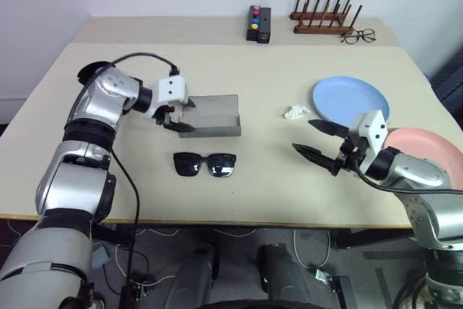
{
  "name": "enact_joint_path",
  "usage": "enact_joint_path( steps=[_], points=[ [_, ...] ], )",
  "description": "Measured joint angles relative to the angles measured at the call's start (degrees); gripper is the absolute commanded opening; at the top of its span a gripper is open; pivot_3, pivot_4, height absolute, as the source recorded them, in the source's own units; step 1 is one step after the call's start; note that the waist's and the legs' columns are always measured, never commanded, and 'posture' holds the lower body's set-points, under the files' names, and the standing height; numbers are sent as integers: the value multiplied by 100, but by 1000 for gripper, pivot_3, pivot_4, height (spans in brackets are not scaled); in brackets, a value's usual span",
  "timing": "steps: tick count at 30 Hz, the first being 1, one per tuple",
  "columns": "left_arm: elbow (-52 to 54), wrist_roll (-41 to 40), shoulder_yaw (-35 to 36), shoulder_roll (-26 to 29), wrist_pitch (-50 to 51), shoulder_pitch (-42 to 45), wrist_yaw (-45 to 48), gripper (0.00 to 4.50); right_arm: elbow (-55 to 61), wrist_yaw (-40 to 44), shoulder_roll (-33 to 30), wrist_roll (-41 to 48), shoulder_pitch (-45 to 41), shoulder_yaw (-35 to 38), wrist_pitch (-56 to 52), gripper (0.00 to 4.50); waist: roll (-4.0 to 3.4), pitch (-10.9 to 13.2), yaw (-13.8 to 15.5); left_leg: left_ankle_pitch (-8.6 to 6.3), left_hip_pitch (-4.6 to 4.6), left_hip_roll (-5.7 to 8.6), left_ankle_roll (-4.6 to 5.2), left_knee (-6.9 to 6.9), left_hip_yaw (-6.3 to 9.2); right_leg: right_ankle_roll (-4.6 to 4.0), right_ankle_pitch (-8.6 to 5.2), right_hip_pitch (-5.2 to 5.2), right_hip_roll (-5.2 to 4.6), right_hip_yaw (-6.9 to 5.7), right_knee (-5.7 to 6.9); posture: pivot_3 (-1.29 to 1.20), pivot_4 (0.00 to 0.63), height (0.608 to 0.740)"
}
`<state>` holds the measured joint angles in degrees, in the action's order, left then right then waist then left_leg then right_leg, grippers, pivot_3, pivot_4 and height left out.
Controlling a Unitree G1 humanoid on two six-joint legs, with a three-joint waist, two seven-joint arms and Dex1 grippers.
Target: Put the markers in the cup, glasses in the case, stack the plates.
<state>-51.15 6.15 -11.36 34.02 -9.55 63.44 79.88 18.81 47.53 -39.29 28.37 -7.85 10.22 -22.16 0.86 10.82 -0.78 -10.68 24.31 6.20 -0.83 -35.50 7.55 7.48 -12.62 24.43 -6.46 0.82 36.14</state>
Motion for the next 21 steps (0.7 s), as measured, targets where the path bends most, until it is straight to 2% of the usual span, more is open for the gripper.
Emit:
enact_joint_path(
  steps=[7,11,21],
  points=[
    [576,-747,455,-209,540,-444,-42,3454,12,-48,0,7,70,32,-73,3530,-4,-2,0,0,-2,0,0,-5,0,-1,1,-1,0,1,4,0,150,740],
    [581,-937,453,-394,949,-467,36,3454,109,-107,-1,3,187,91,-75,3530,-2,-1,6,0,2,0,1,-14,0,-1,1,-2,1,1,4,0,150,740],
    [260,-914,73,-496,1240,-228,1081,3454,522,-357,32,119,743,328,-123,3530,-2,-1,8,-1,1,0,2,-16,0,-1,0,-6,1,0,3,0,150,740]
  ],
)
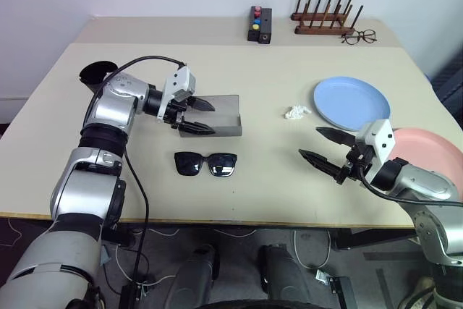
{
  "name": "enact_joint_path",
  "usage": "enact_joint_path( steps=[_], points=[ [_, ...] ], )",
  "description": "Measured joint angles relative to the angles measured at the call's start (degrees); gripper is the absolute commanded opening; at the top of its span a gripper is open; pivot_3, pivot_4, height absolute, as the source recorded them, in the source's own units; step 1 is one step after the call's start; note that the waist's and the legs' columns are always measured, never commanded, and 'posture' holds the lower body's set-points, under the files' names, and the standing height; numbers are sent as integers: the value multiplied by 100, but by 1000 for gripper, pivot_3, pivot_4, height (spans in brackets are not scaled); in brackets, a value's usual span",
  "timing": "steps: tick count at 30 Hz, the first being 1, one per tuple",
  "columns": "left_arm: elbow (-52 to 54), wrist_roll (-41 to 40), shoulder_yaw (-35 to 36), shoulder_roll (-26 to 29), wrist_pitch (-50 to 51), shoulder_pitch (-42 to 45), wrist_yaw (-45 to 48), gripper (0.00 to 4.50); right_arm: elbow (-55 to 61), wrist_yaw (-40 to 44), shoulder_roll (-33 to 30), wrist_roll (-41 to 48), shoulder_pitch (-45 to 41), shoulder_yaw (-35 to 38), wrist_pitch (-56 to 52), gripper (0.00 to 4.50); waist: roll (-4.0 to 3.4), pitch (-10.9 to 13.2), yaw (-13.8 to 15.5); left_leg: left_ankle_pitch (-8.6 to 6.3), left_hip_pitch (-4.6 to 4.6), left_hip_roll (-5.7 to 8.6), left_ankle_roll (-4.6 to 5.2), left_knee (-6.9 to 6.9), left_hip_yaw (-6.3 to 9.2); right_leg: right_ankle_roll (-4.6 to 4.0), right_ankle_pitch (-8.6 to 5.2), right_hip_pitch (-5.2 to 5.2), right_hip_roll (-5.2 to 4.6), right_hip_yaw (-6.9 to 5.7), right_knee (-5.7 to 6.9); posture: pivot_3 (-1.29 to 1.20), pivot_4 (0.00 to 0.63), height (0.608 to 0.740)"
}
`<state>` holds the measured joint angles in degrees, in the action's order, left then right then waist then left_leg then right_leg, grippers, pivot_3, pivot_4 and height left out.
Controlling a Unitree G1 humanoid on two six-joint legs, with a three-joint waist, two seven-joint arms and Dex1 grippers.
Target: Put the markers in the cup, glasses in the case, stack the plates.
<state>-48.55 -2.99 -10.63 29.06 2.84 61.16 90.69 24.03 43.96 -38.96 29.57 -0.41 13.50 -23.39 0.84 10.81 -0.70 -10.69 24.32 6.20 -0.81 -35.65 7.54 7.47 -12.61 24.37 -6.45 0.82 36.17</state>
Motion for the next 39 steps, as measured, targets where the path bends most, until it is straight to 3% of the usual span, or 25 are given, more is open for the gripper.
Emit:
enact_joint_path(
  steps=[18,31,39],
  points=[
    [-496,-434,-1788,312,-937,51,162,3454,513,275,-58,323,850,32,-235,3530,0,0,6,-2,2,-1,2,-2,1,-1,-1,-2,-1,1,-3,0,150,740],
    [-487,-778,-2250,343,-1105,50,162,3454,265,1841,-461,507,711,-70,371,3530,2,1,8,-4,3,-1,6,-10,0,0,-1,-6,-2,1,-4,0,150,740],
    [-318,-895,-2460,353,-1137,14,162,3454,-78,2055,-466,415,577,-281,606,3530,1,1,7,-5,3,-1,6,-9,1,0,-2,-5,-3,1,-5,0,150,740]
  ],
)
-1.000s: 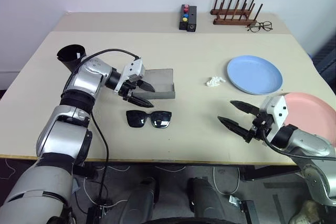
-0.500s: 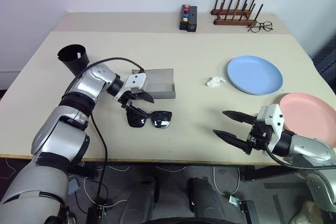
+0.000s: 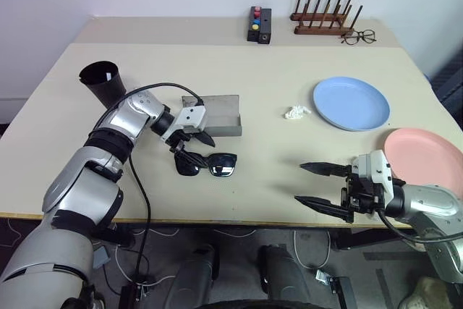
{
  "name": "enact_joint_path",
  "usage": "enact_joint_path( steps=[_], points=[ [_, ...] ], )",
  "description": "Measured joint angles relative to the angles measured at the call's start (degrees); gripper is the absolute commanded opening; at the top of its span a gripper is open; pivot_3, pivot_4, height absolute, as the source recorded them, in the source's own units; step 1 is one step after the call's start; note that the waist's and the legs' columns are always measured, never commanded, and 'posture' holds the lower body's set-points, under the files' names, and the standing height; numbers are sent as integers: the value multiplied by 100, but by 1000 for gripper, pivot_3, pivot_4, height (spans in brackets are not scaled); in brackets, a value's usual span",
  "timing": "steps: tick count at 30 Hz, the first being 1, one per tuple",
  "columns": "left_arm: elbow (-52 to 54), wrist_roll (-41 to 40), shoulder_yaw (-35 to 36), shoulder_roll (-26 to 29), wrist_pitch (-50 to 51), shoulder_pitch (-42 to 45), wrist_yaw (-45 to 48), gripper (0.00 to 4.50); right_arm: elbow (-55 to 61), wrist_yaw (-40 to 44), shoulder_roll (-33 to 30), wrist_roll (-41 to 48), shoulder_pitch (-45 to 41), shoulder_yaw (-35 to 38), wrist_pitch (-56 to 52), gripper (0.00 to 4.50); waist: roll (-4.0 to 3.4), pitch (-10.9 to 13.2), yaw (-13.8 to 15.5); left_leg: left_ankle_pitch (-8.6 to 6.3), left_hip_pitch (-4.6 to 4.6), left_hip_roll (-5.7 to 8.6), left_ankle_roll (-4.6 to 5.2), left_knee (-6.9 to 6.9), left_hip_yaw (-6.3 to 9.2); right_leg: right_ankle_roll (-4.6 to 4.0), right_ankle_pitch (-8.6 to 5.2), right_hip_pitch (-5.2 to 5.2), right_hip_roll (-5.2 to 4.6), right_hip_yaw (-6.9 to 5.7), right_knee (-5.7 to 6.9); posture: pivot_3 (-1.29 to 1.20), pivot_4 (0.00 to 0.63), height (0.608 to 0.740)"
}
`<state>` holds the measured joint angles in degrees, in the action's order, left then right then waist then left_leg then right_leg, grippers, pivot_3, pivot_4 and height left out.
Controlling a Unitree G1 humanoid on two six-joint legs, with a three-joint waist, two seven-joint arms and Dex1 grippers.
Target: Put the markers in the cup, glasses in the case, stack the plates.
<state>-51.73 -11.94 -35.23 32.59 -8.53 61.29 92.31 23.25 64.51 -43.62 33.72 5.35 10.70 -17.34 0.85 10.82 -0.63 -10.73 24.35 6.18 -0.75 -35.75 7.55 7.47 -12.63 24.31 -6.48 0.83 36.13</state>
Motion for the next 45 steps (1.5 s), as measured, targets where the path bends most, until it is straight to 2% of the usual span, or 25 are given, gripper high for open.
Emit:
enact_joint_path(
  steps=[10,14,19,21,23,26,28,38,45],
  points=[
    [72,32,-241,119,-374,-170,0,3454,-122,12,35,-100,21,-103,242,3530,0,0,10,0,1,0,0,-1,0,-1,0,0,-1,1,-1,0,150,740],
    [-138,287,-215,36,-630,-169,0,3454,-169,0,103,-138,44,-121,345,3530,0,0,7,0,1,1,0,-2,-1,-1,0,0,-1,0,-1,0,150,740],
    [-391,694,104,-185,-988,-78,-19,1211,-248,-4,167,-183,69,-142,427,3530,0,-2,15,-1,-1,1,2,-5,-1,-1,0,-4,-2,0,-2,0,150,740],
    [-443,792,207,-253,-1102,7,-22,472,-310,-6,186,-212,66,-142,471,3530,-17,-15,32,-2,-26,1,2,-4,-1,-1,-4,-35,-2,-1,-6,0,150,740],
    [-497,914,275,-323,-1158,32,-27,238,-354,-10,212,-227,64,-159,498,3530,-29,-21,60,-13,-85,-1,-5,0,-2,5,-32,-100,-5,-3,-18,0,150,740],
    [-594,1060,391,-394,-1332,32,-31,181,-432,-15,218,-284,-16,-200,551,3530,-64,-43,25,-26,-99,-68,-5,5,-9,0,-34,-191,3,-54,-114,0,150,740],
    [-595,1097,461,-410,-1377,29,-27,181,-494,-12,220,-317,-54,-246,584,3530,-66,-48,0,-26,-92,-102,-5,3,-35,-1,-34,-210,-8,-84,-121,0,150,740],
    [-593,1125,983,-423,-1561,-23,-21,181,-840,-10,238,-387,-347,-336,657,3530,-70,-49,21,-19,-80,-100,6,6,-79,2,-32,-180,-27,-101,-94,0,150,740],
    [-806,1263,1369,-803,-1798,70,-583,181,-1393,-71,434,-648,-833,-533,830,3530,-62,-45,23,-12,-35,-96,18,-1,-88,30,-21,-133,-27,-100,-84,0,150,740]
  ],
)
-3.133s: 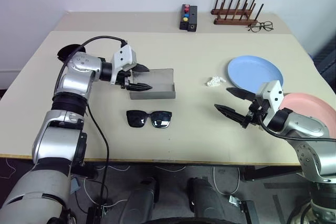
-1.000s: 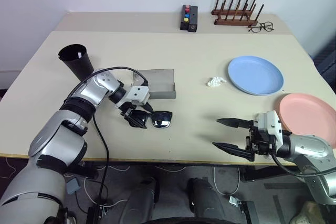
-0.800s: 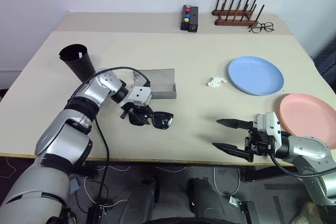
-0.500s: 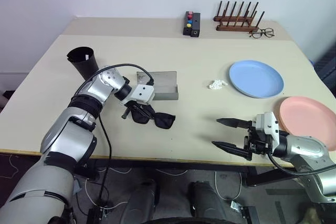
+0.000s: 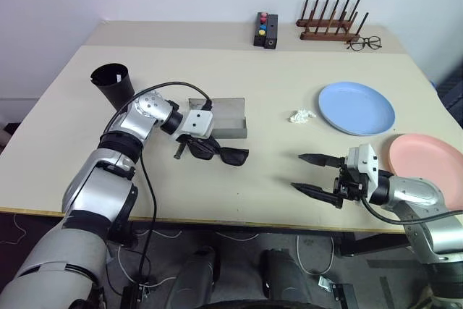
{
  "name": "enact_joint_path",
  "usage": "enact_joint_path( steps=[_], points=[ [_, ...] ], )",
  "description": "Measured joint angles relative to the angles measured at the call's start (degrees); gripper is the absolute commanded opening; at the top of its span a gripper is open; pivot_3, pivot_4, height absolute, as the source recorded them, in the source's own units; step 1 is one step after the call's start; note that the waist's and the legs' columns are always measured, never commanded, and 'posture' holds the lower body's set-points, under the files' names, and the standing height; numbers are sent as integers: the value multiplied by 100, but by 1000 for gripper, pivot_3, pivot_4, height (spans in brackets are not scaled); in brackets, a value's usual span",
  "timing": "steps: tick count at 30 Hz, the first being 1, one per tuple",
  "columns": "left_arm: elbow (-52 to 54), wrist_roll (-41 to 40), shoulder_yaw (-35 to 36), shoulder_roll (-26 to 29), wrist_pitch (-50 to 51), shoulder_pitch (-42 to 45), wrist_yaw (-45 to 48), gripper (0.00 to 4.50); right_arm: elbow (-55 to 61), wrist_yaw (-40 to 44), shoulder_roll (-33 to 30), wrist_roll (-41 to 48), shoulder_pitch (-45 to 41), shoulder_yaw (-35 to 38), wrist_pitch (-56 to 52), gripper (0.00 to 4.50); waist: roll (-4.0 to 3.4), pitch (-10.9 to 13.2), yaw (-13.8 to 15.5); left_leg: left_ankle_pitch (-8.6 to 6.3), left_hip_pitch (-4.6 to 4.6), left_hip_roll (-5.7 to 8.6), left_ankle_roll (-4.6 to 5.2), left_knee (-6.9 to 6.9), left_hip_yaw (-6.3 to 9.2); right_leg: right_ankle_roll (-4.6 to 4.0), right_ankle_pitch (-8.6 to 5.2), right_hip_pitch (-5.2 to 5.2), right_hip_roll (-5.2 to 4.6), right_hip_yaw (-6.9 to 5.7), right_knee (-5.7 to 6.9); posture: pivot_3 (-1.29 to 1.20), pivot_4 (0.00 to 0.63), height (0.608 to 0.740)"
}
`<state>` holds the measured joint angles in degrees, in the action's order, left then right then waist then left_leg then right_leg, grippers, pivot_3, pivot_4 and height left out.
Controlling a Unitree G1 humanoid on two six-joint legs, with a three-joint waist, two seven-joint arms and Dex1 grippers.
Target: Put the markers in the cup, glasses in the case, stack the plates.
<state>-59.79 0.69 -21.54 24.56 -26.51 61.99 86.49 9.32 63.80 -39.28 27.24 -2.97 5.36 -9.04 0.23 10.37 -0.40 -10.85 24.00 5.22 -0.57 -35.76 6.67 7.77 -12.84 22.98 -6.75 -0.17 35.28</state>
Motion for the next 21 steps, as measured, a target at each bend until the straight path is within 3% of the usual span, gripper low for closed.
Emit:
enact_joint_path(
  steps=[3,14,21],
  points=[
    [-115,-7,205,-173,152,185,-238,181,-199,-10,42,-98,-196,-80,43,3530,6,7,-8,1,47,3,2,-24,-1,-8,8,47,3,0,27,0,150,740],
    [-1008,392,603,-54,486,1175,-1553,181,-636,-37,206,-318,-779,-293,171,3530,20,17,-30,0,43,3,2,-24,-4,14,-5,45,6,-1,30,0,150,740],
    [-1290,820,647,39,499,1360,-1781,181,-866,-31,301,-405,-912,-429,289,3530,21,19,-24,0,44,5,2,-25,-5,11,-2,44,6,-1,31,0,150,740]
  ],
)
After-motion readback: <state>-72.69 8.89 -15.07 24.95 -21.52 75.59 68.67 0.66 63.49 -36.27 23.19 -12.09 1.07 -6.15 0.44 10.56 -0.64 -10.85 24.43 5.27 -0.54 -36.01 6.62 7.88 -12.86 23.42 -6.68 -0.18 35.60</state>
